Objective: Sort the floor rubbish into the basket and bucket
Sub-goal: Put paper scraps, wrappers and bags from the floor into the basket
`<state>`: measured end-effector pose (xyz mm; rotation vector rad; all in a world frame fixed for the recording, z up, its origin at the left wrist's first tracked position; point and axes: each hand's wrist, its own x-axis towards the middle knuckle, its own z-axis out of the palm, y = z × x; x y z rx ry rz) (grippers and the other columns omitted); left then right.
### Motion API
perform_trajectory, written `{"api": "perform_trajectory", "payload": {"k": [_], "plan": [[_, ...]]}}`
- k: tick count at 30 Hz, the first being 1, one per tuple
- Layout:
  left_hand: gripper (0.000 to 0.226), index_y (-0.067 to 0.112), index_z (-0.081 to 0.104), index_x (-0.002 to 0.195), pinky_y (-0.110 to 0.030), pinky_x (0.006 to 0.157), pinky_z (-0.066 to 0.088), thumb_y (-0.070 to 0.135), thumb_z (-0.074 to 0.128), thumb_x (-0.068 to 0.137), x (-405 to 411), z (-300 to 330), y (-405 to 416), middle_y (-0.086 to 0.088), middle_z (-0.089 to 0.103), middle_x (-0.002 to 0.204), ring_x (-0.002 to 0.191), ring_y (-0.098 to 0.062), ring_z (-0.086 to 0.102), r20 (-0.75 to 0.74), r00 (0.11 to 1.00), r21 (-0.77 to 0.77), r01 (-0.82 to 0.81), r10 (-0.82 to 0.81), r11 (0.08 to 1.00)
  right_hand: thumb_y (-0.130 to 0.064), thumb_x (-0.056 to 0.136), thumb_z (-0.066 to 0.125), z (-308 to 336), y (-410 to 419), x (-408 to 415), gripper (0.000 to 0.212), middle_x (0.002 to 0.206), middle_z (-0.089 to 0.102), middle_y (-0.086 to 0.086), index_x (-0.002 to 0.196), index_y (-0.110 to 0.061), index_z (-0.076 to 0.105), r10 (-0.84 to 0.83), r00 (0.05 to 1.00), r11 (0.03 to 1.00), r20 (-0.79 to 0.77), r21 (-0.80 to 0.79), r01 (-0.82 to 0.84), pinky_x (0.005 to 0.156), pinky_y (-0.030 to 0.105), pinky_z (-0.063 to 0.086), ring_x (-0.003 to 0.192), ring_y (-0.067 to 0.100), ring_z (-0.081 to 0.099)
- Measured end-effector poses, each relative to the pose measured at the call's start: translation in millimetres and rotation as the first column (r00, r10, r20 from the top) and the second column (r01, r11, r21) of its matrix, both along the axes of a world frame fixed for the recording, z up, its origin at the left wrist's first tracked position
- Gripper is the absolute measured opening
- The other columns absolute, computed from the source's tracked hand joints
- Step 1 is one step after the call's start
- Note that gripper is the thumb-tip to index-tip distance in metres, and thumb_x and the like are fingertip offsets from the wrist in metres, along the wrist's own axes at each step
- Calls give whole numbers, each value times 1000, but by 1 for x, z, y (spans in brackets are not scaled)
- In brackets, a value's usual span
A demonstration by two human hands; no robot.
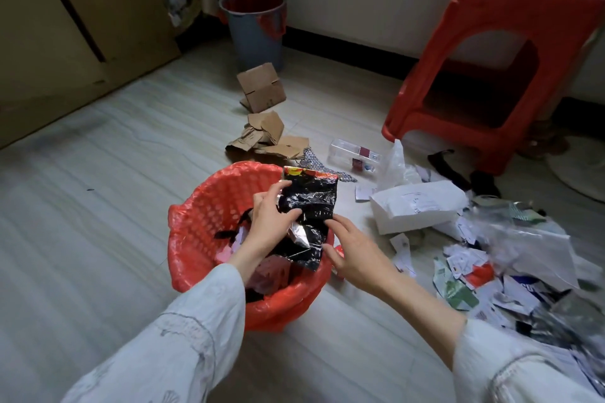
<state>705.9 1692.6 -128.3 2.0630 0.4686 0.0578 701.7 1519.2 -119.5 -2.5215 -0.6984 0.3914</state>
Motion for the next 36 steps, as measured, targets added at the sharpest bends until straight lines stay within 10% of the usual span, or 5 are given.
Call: {"api": "perform_trajectory", "payload": {"k": [6,11,17,27,36], "plan": [[32,19,60,116,-31,87,45,10,60,85,-20,-6,28,-5,59,122,101,-29,59,22,991,180,-137,135,974,-28,96,45,1,8,-4,43,157,11,-8,137,-15,41,29,995,999,-92,-39,-33,105,38,36,132,22,41],[36,27,52,127,-43,107,29,24,46,91,-45,-20,57,-17,28,140,130,-36,26,-418,899,440,73,133,895,-28,96,44,1,9,-9,36,158,6,-9,129,-14,47,36,995,997,-97,-65,-42,102,38,39,132,20,40],[43,26,32,138,-54,114,12,38,32,98,-44,-11,40,-5,2,157,144,-25,5,-91,984,519,176,-151,836,-32,97,41,-7,10,-6,49,157,10,-6,142,-15,32,26,999,998,-32,-53,-28,113,29,25,142,12,19],[65,51,-18,137,-74,101,-6,68,20,88,-26,-92,28,0,-31,151,138,-32,-29,-818,494,393,854,-295,340,-33,98,37,-20,6,-5,60,157,-9,-12,150,-22,10,73,997,997,-33,10,-73,118,25,14,145,3,-4],[70,51,-14,139,-76,100,-5,72,24,84,1,-122,28,0,-25,154,139,-35,-25,-916,331,239,904,-227,354,-36,100,33,-28,1,2,59,152,-20,-18,150,-25,4,121,986,992,-118,42,-116,111,17,0,139,-2,-14]]}}
